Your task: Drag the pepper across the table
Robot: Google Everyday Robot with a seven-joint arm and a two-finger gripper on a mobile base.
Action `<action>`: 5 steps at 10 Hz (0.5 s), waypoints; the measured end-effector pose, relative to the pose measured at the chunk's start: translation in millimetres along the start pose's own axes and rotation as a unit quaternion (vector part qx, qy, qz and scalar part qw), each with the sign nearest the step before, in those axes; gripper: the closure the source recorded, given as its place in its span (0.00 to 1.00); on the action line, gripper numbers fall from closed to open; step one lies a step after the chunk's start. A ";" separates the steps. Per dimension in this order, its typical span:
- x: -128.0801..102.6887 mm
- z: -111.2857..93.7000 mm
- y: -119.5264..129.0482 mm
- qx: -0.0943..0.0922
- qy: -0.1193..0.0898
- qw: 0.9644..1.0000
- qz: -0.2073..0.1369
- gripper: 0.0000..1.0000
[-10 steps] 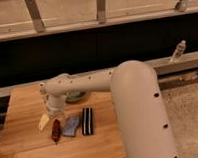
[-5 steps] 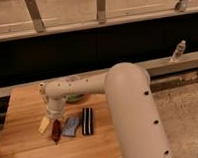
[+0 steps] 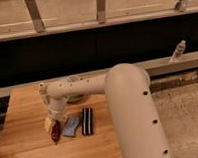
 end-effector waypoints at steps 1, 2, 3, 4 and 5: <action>-3.7 -1.1 2.2 -0.001 -0.005 1.000 -0.001 0.72; -2.5 2.2 1.7 0.003 -0.002 1.000 0.000 0.84; -1.2 12.1 5.0 0.006 0.002 1.000 0.001 0.93; -1.5 16.5 6.2 0.007 0.003 1.000 0.001 0.94; -2.0 18.3 7.2 0.008 0.004 1.000 -0.001 0.94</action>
